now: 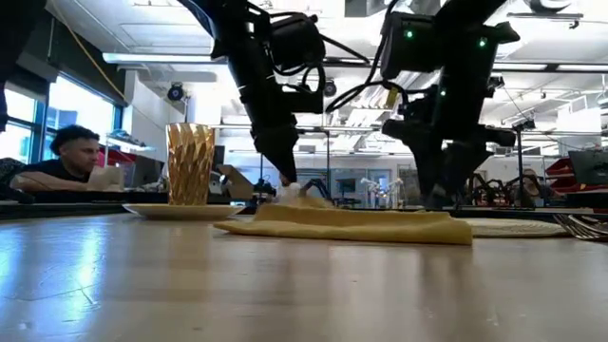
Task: Set table place
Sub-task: Fold the yellow table napkin
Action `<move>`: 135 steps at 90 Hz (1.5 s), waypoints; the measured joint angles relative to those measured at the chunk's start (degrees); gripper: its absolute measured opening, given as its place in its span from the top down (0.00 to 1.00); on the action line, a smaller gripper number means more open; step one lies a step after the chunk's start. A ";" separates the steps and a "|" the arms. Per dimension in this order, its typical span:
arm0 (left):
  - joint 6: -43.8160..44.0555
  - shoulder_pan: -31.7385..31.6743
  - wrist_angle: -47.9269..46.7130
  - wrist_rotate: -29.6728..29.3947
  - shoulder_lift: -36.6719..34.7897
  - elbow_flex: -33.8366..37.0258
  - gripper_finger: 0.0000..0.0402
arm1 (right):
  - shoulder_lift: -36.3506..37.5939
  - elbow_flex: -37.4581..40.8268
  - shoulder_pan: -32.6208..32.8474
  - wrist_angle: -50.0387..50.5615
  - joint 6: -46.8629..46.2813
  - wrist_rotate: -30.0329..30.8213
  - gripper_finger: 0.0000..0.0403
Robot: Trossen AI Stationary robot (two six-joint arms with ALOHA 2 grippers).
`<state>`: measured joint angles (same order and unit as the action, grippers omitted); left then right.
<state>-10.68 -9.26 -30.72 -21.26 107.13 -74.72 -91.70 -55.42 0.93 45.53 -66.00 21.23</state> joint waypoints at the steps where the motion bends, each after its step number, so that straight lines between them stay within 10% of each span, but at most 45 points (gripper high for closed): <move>1: -0.01 -0.08 -0.37 0.00 -0.08 0.00 0.67 | 0.25 0.00 0.12 -0.06 0.37 0.10 0.51; 43: -11.71 -0.44 -4.20 26.70 -0.53 2.68 0.55 | 0.91 -0.02 6.93 -15.36 39.05 -6.58 0.55; 108: -14.04 2.14 1.37 25.91 4.04 5.46 0.60 | -1.53 0.00 9.32 -14.63 28.75 -11.49 0.66; 135: -15.03 4.20 -4.13 22.05 1.85 2.81 0.96 | 0.24 -0.02 11.08 -13.58 26.25 -11.86 0.66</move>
<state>-25.71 -5.06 -34.85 0.80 108.98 -71.90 -91.46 -55.44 12.01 31.94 -39.75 9.37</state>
